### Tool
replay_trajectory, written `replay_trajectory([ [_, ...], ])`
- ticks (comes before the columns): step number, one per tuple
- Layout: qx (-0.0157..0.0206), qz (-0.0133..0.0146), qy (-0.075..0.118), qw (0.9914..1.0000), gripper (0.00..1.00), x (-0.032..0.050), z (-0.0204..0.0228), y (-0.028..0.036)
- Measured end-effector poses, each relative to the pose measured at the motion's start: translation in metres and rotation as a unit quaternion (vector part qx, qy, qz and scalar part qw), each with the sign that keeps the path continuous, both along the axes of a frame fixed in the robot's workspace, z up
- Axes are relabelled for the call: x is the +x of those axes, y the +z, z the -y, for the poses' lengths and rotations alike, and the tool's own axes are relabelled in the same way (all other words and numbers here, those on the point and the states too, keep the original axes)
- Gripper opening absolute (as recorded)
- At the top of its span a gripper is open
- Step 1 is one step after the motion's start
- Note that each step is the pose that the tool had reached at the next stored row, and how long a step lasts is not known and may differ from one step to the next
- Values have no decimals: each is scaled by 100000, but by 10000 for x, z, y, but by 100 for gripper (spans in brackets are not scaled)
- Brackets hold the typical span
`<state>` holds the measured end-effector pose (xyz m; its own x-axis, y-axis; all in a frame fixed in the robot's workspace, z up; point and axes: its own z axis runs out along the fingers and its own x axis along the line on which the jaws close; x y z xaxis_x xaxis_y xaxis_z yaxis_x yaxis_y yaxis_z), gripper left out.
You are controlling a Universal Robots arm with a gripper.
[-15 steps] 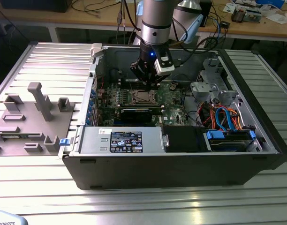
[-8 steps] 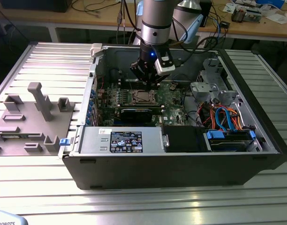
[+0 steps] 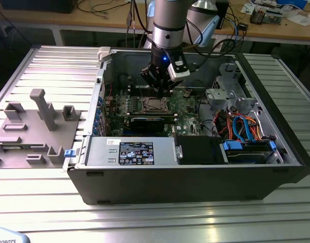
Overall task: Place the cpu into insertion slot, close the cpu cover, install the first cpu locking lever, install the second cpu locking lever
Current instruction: 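Install the first cpu locking lever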
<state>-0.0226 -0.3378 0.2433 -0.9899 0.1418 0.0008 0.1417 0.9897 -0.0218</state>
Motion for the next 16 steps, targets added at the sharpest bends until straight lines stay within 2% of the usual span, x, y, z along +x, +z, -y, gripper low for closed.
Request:
replay_trajectory([
  [16,0,0,1930,99981,11,0,0,0],
])
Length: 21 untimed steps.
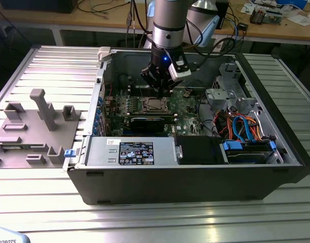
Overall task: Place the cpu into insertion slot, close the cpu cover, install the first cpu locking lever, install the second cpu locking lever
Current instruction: 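Install the first cpu locking lever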
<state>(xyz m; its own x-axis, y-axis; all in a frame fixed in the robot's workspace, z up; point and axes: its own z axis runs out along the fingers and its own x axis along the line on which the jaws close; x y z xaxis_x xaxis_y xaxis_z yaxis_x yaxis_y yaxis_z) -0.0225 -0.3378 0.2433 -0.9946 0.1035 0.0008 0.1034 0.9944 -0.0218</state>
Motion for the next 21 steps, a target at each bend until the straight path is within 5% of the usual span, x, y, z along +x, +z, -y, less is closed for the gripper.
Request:
replay_trajectory([
  [21,1,0,2751,99962,11,0,0,0],
])
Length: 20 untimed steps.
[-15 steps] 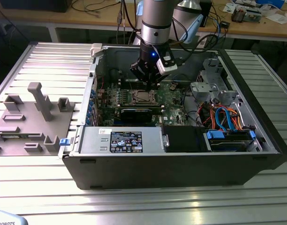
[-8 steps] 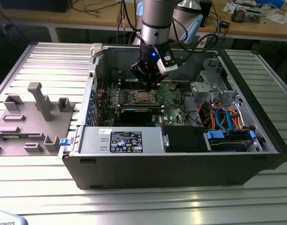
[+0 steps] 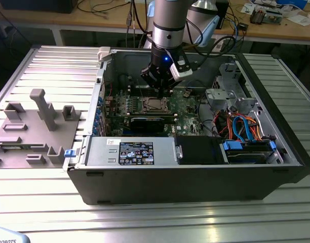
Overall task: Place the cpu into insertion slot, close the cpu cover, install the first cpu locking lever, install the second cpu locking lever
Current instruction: 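Install the first cpu locking lever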
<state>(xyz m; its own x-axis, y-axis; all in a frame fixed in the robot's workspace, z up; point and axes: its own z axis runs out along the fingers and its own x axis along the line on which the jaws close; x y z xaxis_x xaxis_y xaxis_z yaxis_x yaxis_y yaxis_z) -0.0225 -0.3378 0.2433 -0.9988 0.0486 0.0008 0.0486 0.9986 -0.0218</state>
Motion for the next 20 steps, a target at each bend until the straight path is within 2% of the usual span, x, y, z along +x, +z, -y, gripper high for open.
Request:
replay_trajectory([
  [20,0,0,2482,99969,11,0,0,0],
])
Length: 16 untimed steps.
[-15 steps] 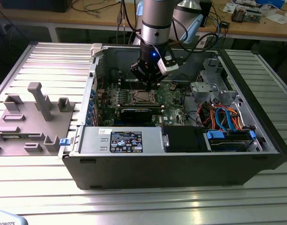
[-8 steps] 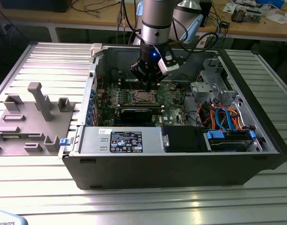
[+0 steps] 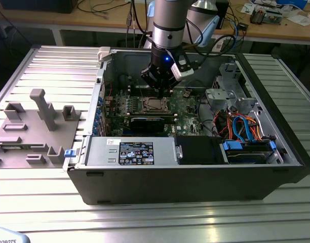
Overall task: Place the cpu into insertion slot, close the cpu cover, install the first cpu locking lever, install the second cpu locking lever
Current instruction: 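Install the first cpu locking lever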
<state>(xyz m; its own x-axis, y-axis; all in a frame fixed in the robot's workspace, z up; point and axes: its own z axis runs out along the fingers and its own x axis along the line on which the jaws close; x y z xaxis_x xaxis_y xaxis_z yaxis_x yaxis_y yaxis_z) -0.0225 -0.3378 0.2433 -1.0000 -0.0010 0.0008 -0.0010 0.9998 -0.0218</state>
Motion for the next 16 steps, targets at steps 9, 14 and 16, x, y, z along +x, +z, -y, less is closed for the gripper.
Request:
replay_trajectory([
  [9,-1,-1,1015,99995,11,0,0,0],
  [14,0,1,1541,99988,11,0,0,0],
  [16,-1,1,1722,99985,11,0,0,0],
])
